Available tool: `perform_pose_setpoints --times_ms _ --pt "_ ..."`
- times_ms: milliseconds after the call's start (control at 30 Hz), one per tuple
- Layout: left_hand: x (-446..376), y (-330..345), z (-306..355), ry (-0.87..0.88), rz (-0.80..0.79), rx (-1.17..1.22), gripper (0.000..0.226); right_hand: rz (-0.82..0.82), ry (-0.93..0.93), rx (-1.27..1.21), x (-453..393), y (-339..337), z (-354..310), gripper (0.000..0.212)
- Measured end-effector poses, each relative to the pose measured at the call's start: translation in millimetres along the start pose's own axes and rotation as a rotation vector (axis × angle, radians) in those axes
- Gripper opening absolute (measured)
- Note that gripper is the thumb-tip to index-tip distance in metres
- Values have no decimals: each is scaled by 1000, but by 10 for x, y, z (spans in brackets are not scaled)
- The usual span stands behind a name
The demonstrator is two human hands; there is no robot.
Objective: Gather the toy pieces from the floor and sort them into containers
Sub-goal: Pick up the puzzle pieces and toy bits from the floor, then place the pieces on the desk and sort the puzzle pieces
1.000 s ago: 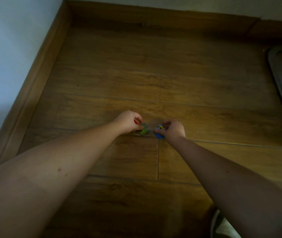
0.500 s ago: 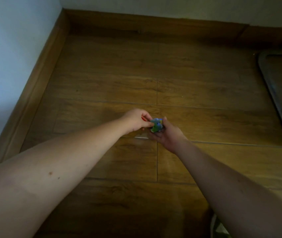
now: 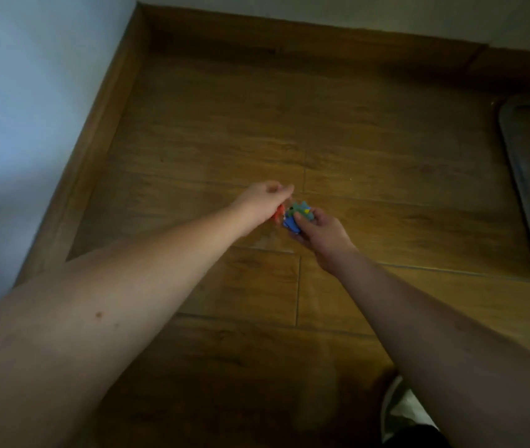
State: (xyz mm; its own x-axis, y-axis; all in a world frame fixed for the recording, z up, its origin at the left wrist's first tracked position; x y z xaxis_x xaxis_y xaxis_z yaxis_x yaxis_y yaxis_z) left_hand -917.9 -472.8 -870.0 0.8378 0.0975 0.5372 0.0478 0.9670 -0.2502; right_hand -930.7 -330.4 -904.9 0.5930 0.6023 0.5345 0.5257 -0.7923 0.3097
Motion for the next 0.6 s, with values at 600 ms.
perform_pose_setpoints --times_ms 600 --pt "3214 -321 3363 -214 -98 895 31 -1 129 -38 3074 1074 -3343 15"
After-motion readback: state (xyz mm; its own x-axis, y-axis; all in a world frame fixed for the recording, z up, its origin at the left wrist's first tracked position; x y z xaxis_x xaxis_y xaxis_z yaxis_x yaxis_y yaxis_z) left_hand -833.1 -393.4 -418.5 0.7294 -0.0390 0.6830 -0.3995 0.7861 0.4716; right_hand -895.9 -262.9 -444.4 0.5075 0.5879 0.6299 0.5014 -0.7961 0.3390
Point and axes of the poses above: each hand's wrist, its own x-axis away from the middle knuckle, its own y-axis out of the palm, z = x × y, the point moved 9 cm from there along -x, towards the middle knuckle, and after that the axes turned 14 degrees about -z, right-handed, at the moved point
